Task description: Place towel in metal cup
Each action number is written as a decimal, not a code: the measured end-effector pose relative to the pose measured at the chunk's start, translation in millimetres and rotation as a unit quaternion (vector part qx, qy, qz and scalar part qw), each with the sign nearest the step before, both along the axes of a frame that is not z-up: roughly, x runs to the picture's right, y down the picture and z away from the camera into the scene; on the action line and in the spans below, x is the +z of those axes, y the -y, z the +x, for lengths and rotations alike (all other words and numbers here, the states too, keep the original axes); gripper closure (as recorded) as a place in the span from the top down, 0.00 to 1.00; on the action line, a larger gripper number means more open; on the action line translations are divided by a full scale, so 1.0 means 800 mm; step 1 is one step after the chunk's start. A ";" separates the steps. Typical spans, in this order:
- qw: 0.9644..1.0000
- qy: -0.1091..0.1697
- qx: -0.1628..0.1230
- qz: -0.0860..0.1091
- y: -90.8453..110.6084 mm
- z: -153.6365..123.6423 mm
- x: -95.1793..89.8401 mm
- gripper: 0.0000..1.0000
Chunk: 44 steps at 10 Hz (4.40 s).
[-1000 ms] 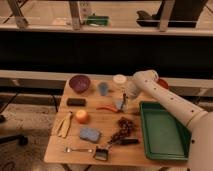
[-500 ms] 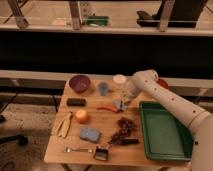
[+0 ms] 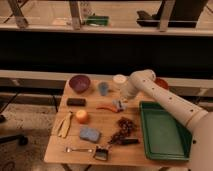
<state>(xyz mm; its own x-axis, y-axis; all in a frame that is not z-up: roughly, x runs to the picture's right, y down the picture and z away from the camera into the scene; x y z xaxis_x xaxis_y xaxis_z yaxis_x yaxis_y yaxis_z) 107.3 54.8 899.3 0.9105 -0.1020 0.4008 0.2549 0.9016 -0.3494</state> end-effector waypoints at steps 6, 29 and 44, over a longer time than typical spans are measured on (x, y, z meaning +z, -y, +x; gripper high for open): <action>1.000 0.007 -0.019 0.004 -0.003 -0.017 -0.016 0.09; 0.997 0.011 -0.056 -0.051 -0.038 -0.011 -0.004 0.80; 0.998 0.045 -0.044 -0.010 -0.014 -0.020 -0.047 0.00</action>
<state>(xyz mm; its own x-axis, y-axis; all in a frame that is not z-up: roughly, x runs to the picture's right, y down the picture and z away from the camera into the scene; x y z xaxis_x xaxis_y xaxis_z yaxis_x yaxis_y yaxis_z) 91.3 66.2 861.5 0.8585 -0.1721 0.4830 0.3644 0.8675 -0.3386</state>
